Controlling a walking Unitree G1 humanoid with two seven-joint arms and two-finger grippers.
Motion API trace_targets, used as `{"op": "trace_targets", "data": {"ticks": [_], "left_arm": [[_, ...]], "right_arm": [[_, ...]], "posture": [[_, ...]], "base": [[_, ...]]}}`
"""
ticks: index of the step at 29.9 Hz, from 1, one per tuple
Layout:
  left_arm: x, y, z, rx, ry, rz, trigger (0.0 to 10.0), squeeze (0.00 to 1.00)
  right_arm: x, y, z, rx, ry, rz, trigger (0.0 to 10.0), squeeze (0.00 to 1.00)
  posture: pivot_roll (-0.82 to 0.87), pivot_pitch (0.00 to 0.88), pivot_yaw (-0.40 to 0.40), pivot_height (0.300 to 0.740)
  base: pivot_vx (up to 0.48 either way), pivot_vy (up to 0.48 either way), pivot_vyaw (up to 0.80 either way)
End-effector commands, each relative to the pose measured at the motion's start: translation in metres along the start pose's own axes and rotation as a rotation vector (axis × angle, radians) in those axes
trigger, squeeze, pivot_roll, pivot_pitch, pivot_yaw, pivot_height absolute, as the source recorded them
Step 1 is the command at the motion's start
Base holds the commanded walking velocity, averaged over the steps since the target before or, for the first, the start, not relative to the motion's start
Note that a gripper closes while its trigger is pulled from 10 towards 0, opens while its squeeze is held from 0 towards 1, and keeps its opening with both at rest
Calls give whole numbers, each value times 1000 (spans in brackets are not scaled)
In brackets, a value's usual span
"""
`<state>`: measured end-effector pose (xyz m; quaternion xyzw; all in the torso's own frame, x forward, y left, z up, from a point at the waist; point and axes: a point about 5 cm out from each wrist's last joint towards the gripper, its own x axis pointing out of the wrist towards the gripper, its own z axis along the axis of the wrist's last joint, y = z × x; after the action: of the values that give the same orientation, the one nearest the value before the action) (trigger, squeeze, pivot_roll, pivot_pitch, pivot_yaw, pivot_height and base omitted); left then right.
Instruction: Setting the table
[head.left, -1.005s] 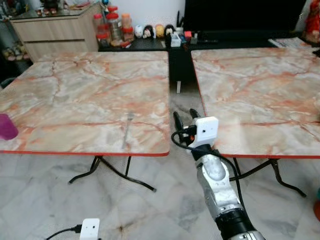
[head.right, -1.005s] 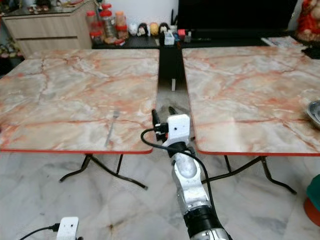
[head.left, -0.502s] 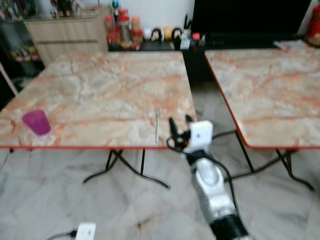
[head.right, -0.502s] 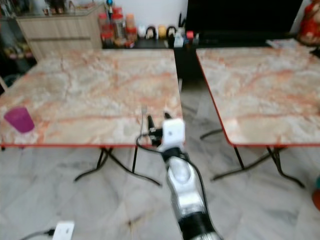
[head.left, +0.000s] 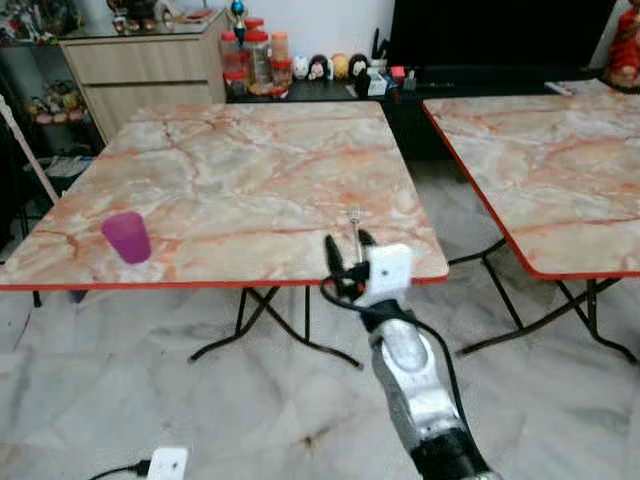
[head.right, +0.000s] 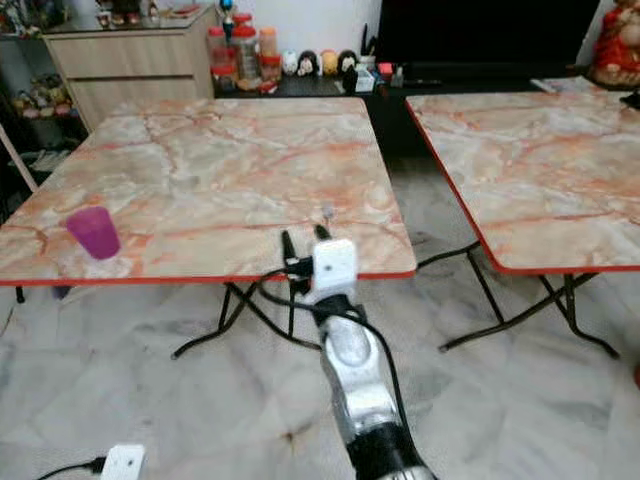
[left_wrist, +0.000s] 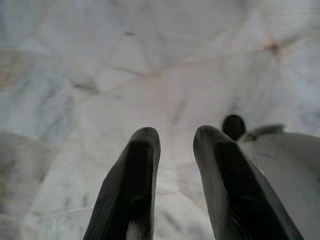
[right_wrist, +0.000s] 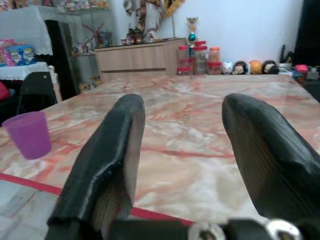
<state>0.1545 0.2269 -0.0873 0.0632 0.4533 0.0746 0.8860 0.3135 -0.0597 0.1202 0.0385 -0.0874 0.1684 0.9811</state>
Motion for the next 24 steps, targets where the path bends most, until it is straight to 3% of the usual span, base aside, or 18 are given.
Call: {"op": "trace_targets", "data": {"ticks": [1, 9, 24], "left_arm": [[0, -8, 2, -11, -19, -17, 10000, 0], [0, -11, 0, -20, -12, -24, 10000, 0], [0, -13, 2, -25, -11, -19, 10000, 0]], "right_arm": [[0, -7, 2, -5, -6, -24, 10000, 0], [0, -7, 4, -9, -15, -25, 10000, 0], [1, -12, 4, -14, -4, -30, 10000, 0]], "posture": [[23, 35, 46, 740], [23, 44, 41, 740], [21, 51, 35, 740]], "base": [[0, 0, 0], [0, 0, 0], [286, 0, -86]]}}
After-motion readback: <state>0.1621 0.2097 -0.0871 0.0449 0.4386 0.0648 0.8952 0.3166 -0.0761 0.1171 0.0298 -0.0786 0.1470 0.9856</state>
